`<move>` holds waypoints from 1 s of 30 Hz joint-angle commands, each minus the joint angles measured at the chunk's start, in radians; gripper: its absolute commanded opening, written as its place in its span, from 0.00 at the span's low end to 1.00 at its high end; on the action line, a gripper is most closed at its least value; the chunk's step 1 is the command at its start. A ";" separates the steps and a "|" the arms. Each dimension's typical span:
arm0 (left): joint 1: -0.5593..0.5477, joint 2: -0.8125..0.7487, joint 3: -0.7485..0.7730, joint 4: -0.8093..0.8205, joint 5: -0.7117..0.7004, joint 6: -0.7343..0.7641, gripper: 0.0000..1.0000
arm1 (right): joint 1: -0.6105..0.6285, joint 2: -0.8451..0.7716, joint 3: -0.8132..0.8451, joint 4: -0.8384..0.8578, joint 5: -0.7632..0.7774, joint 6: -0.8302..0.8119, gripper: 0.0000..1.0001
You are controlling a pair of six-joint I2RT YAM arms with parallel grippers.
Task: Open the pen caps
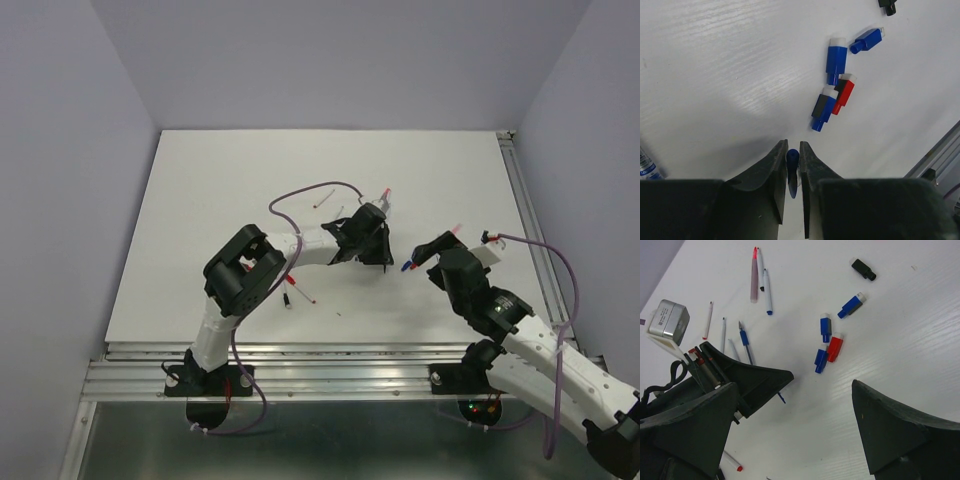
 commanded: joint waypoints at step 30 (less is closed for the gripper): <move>-0.017 -0.383 -0.238 -0.053 -0.156 0.052 0.95 | -0.005 -0.155 -0.112 0.303 -0.295 -0.248 1.00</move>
